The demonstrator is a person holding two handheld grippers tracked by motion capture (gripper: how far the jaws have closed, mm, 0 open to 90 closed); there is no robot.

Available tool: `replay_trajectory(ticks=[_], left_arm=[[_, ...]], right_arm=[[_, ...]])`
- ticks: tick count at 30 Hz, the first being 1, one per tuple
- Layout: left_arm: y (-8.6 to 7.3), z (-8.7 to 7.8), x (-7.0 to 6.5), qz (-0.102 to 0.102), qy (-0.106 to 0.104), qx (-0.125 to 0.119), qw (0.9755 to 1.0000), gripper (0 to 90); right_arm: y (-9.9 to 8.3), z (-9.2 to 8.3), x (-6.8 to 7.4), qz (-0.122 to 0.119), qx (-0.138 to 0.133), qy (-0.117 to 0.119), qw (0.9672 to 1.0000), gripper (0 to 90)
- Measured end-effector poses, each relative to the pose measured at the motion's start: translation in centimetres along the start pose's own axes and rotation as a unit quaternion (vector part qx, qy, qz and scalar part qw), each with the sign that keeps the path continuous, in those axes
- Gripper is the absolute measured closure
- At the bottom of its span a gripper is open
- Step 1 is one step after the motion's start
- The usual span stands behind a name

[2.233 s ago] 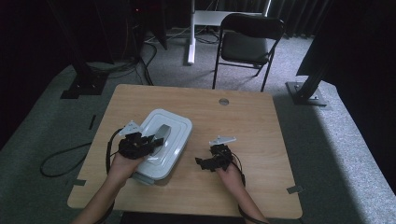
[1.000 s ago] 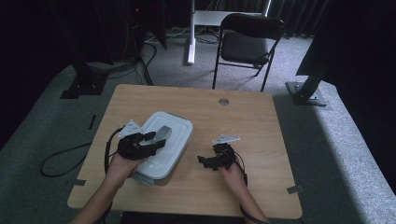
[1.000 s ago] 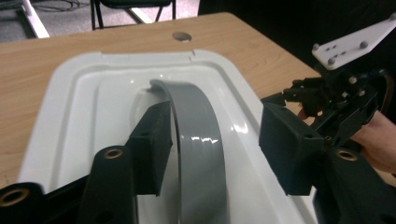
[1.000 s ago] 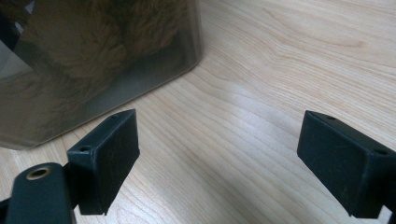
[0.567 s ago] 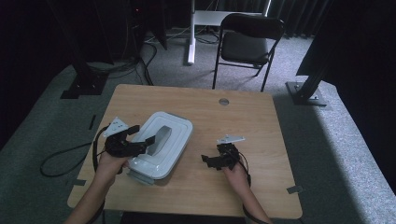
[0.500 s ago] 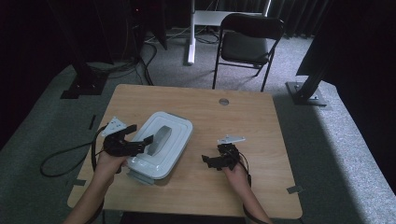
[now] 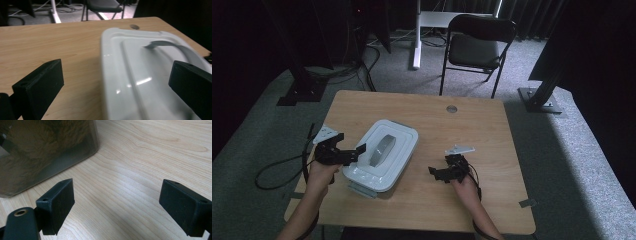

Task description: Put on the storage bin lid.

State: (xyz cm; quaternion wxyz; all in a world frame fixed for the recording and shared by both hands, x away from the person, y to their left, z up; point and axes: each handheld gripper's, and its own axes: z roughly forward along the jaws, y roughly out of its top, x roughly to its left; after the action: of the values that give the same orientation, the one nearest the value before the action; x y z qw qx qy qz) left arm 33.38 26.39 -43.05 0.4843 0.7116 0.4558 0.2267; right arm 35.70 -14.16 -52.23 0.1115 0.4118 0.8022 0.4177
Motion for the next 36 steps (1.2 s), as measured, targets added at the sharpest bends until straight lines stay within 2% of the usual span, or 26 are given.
replay_trajectory(ticks=[2, 6, 8, 9, 12, 14, 16, 20, 23, 25, 26, 30, 34, 35, 36], left_arm=[[-0.1, 0.0, 0.3, -0.003, 0.005, -0.005, 1.0, 0.5], [-0.9, 0.1, 1.6, -0.009, 0.032, -0.013, 0.9994, 0.5], [-1.0, 0.2, 1.9, -0.01, 0.034, -0.015, 0.9993, 0.5], [-1.5, 0.3, 2.5, -0.011, 0.05, -0.012, 0.9986, 0.5], [-2.1, 0.5, 3.4, -0.02, 0.063, -0.015, 0.9977, 0.6], [-2.6, 0.6, 3.8, -0.017, 0.087, -0.02, 0.9959, 0.5], [-3.1, 0.7, 4.3, -0.037, 0.086, -0.023, 0.9953, 0.5], [-4.0, 1.0, 5.1, -0.043, 0.101, -0.014, 0.9939, 0.6], [-4.8, 1.2, 5.5, -0.039, 0.126, -0.017, 0.9912, 0.6], [-5.4, 1.5, 5.9, -0.052, 0.129, -0.014, 0.9902, 0.5], [-5.4, 1.5, 5.9, -0.052, 0.129, -0.014, 0.9902, 0.5], [-6.7, 2.6, 6.3, -0.06, 0.122, 0.011, 0.9907, 0.5], [-7.6, 3.4, 6.2, -0.048, 0.121, 0.019, 0.9913, 0.5], [-7.8, 3.7, 6.2, -0.052, 0.109, 0.022, 0.9924, 0.5], [-7.9, 4.0, 6.1, -0.053, 0.107, 0.026, 0.9925, 0.5]], right_arm=[[0.0, 0.0, 0.0, -0.001, 0.001, 0.0, 1.0, 12.0], [-0.1, 0.2, 0.2, -0.001, 0.003, 0.001, 1.0, 11.9], [0.0, 0.2, 0.2, -0.001, 0.003, 0.001, 1.0, 12.0], [0.0, 0.2, 0.2, -0.002, 0.003, 0.002, 1.0, 12.0], [0.0, 0.2, 0.3, -0.006, 0.005, -0.001, 1.0, 12.0], [0.0, 0.3, 0.4, -0.007, 0.005, 0.0, 1.0, 12.0], [0.0, 0.3, 0.4, -0.006, 0.006, 0.001, 1.0, 12.0], [-0.1, 0.4, 0.4, -0.006, 0.007, 0.001, 1.0, 11.9], [-0.1, 0.4, 0.5, -0.007, 0.008, 0.001, 0.9999, 12.0], [-0.1, 0.5, 0.5, -0.009, 0.009, 0.002, 0.9999, 12.0], [-0.1, 0.5, 0.5, -0.009, 0.009, 0.002, 0.9999, 12.0], [0.0, 0.5, 0.5, -0.007, 0.008, 0.003, 0.9999, 12.0], [0.0, 0.5, 0.5, -0.005, 0.008, 0.004, 0.9999, 12.0], [0.0, 0.5, 0.5, -0.005, 0.007, 0.004, 1.0, 11.9], [0.0, 0.6, 0.6, -0.004, 0.007, 0.005, 1.0, 11.9]])
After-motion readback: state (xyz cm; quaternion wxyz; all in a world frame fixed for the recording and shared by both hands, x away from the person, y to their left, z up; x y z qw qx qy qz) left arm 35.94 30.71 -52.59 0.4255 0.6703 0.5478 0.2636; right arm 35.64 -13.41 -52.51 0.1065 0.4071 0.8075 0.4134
